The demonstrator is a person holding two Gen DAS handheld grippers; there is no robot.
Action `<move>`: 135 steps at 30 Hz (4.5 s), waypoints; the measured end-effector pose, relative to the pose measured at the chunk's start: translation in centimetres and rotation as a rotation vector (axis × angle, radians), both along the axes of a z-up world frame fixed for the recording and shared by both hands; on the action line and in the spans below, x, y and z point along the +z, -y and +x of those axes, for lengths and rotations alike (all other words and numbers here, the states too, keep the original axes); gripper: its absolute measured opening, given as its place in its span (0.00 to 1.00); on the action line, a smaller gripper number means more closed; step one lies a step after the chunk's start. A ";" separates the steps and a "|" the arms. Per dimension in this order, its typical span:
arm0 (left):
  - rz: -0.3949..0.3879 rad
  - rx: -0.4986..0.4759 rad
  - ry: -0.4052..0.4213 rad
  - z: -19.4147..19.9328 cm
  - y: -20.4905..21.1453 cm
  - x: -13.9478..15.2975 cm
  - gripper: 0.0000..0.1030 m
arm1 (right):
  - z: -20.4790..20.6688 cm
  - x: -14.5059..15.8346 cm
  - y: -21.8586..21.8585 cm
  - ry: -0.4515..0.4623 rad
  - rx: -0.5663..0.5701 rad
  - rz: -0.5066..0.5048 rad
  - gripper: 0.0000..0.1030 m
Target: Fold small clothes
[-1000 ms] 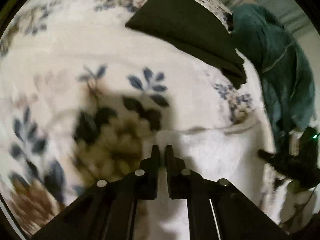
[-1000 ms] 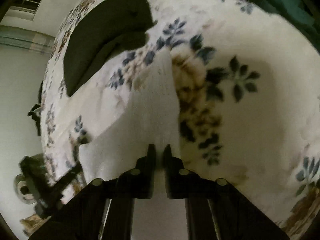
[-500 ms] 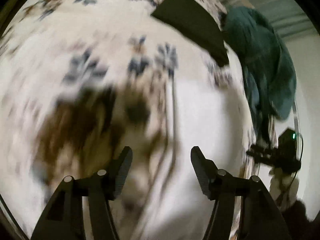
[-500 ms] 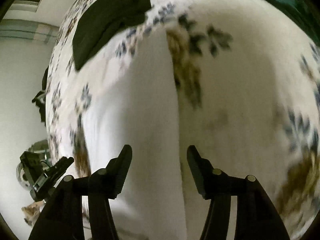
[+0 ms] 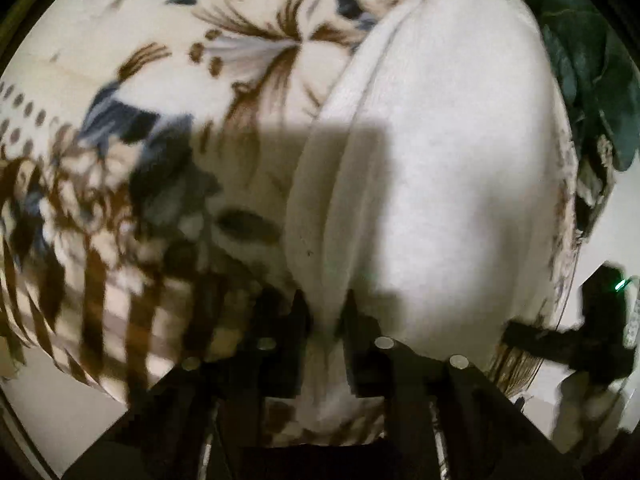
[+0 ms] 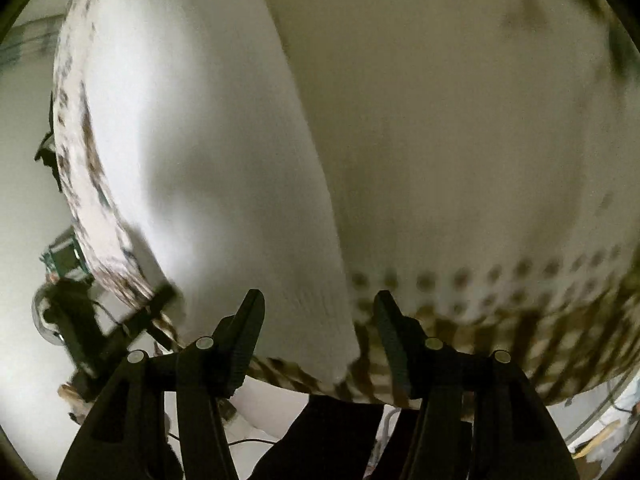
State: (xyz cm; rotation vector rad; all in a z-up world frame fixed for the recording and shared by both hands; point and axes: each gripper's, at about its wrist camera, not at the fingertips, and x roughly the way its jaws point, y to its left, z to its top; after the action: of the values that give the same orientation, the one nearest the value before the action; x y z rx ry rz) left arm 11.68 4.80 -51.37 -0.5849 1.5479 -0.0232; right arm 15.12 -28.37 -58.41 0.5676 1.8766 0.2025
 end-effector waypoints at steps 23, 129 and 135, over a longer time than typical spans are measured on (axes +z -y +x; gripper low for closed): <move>-0.078 0.140 0.083 -2.1 -8.1 1.1 0.67 | -4.2 0.9 -1.1 0.076 -0.048 0.050 0.59; 0.238 -0.200 0.244 33.2 4.8 2.4 0.84 | 33.8 5.1 -1.6 0.376 -0.124 -0.159 0.66; 0.224 -0.190 0.239 32.7 4.7 2.1 0.84 | 32.3 4.0 -0.3 0.354 -0.198 -0.100 0.66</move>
State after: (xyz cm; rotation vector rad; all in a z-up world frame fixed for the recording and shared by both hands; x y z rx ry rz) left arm 44.36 0.13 -49.29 -0.2465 1.3461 -0.0617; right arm 47.37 -28.08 -54.45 0.6021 1.4702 0.0720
